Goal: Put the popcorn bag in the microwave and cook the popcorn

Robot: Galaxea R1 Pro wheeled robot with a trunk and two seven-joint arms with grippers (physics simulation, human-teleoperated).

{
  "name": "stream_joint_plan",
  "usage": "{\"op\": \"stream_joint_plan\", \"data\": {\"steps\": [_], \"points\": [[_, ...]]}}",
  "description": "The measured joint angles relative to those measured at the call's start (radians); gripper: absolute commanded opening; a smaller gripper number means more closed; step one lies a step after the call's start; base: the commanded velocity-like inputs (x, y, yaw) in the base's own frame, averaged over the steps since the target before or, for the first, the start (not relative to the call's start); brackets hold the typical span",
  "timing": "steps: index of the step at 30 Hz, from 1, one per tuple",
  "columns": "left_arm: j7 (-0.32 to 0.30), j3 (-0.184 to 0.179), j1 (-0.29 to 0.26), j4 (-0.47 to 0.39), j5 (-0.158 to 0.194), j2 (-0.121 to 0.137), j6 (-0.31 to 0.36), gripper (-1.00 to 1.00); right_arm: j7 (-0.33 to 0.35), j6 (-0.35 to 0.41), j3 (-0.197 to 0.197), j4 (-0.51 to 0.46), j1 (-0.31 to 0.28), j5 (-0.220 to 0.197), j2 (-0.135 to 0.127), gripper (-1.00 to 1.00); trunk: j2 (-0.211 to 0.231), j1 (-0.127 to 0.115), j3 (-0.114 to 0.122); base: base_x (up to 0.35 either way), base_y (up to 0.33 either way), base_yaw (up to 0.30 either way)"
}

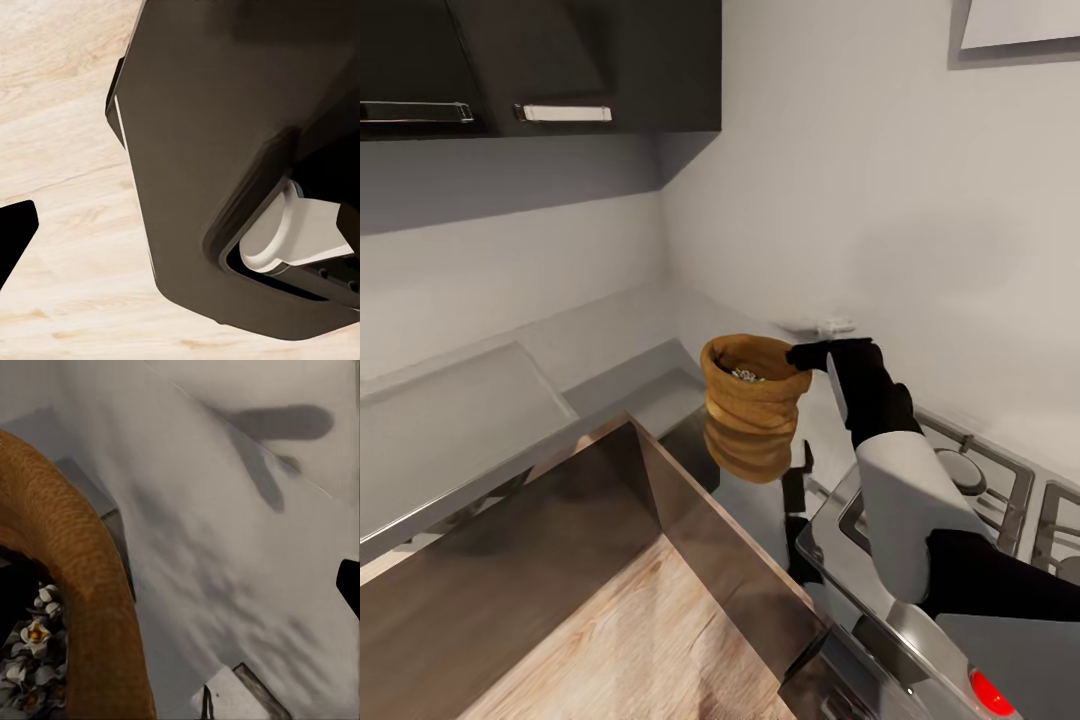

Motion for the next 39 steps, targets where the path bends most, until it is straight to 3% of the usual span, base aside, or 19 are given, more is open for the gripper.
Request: {"op": "stream_joint_plan", "data": {"steps": [7, 12, 25, 26, 39], "points": [[0.0, 0.0, 0.0, 0.0, 0.0, 0.0, 0.0, 1.0, 0.005, 0.024, -0.007, 0.003, -0.001, -0.014, -0.002, 1.0, 0.0, 0.0, 0.0, 0.0, 0.0, 0.0], [0.0, 0.0, 0.0, 0.0, 0.0, 0.0, 0.0, 1.0, 0.017, 0.086, -0.007, -0.016, 0.0, -0.007, -0.001, 1.0, 0.0, 0.0, 0.0, 0.0, 0.0, 0.0], [0.0, 0.0, 0.0, 0.0, 0.0, 0.0, 0.0, 1.0, 0.018, 0.093, -0.003, -0.019, 0.0, -0.002, -0.003, 1.0, 0.0, 0.0, 0.0, 0.0, 0.0, 0.0], [0.0, 0.0, 0.0, 0.0, 0.0, 0.0, 0.0, 1.0, 0.018, 0.1, -0.002, -0.021, 0.0, -0.001, -0.002, -1.0, 0.0, 0.0, 0.0, 0.0, 0.0, 0.0], [0.0, 0.0, 0.0, 0.0, 0.0, 0.0, 0.0, 1.0, 0.018, 0.172, 0.003, -0.042, 0.0, 0.004, -0.002, -1.0, 0.0, 0.0, 0.0, 0.0, 0.0, 0.0]]}}
